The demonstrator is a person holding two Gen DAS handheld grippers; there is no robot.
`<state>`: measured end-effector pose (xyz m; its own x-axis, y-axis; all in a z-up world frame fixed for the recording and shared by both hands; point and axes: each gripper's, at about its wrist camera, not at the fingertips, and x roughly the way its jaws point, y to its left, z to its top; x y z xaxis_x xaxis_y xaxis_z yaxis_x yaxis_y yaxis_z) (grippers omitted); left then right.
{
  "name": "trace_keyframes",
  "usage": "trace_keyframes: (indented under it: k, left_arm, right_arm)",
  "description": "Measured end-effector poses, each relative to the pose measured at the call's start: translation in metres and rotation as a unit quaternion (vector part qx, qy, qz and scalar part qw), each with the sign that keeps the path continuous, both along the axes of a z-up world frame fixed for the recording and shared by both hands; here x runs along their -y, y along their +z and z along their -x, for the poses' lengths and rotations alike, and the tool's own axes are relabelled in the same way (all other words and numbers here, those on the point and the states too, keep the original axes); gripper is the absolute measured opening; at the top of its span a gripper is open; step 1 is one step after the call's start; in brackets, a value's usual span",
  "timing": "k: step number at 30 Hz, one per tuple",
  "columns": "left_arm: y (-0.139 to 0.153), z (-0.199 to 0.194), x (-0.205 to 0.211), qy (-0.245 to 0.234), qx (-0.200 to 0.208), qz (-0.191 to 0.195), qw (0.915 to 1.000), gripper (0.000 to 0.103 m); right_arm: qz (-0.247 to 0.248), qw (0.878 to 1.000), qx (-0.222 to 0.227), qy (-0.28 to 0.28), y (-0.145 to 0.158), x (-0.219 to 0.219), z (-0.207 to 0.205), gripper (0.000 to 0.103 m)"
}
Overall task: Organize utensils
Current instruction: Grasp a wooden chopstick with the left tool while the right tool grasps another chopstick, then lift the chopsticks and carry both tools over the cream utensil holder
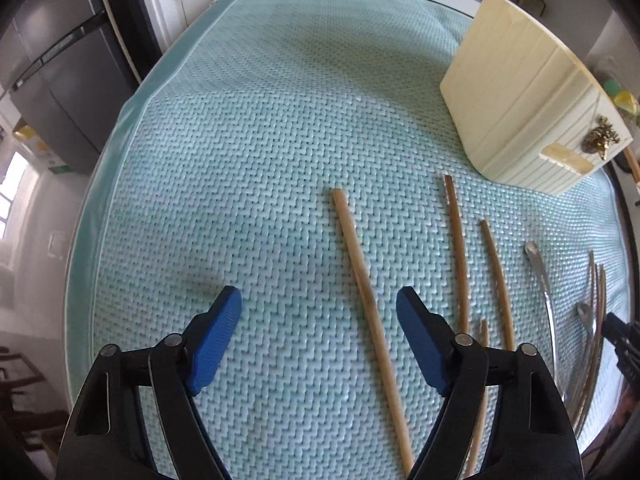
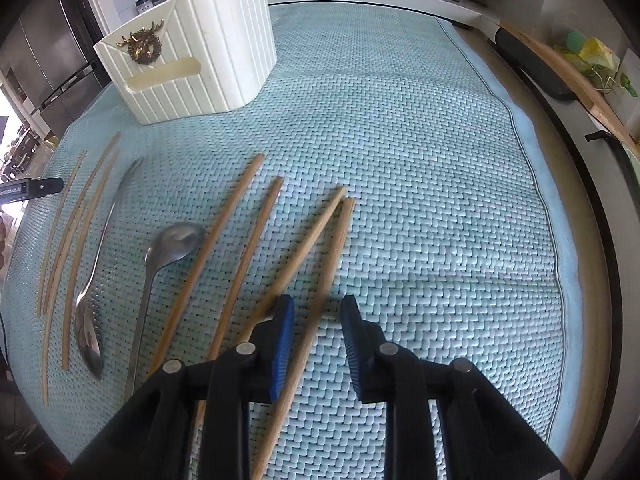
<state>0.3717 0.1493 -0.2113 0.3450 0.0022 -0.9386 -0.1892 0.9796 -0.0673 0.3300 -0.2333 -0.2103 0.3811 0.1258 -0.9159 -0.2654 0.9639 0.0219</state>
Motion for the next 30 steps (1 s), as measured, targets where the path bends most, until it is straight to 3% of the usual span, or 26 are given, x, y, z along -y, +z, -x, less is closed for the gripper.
trace_keyframes:
  k: [5,8,12,13,17,19,23,27,30]
  left_arm:
    - [-0.002,-0.014,0.009,-0.018,-0.007,-0.034,0.9992,0.062]
    - [0.000,-0.015,0.015,-0.033,-0.009,-0.035,0.9988,0.045]
    - [0.002,-0.013,0.027,-0.053,-0.005,-0.030,0.9981,0.012]
    - [0.003,-0.012,0.031,-0.056,-0.005,-0.030,0.9980,0.009]
    - [0.006,-0.015,0.041,-0.061,-0.001,-0.042,0.9972,0.005]
    - [0.011,-0.022,0.054,-0.066,0.000,-0.036,0.9972,0.005]
    - [0.022,-0.028,0.073,-0.067,0.003,-0.014,0.9976,0.005]
    - [0.054,-0.007,0.069,-0.065,0.040,0.003,0.9971,0.004]
    - [0.087,0.011,0.070,-0.067,0.074,0.016,0.9948,0.004]
  right_arm:
    - [0.000,1.000,-0.007,0.003,0.000,0.003,-0.009,0.024]
    - [0.005,1.000,-0.017,0.005,0.001,0.003,-0.019,0.023]
    - [0.014,1.000,-0.024,0.000,0.001,0.001,-0.041,0.023]
    - [0.012,1.000,-0.027,-0.001,0.001,0.001,-0.047,0.023]
    - [0.024,0.999,-0.041,-0.006,0.003,-0.004,-0.065,0.018]
    - [0.026,0.999,-0.042,-0.003,0.004,-0.008,-0.071,0.011]
    - [0.030,0.999,-0.034,-0.013,0.004,-0.012,-0.084,0.007]
    - [-0.019,0.999,-0.024,-0.032,0.017,-0.006,-0.086,0.007]
    - [-0.044,0.999,0.006,-0.030,0.044,0.000,-0.079,0.007]
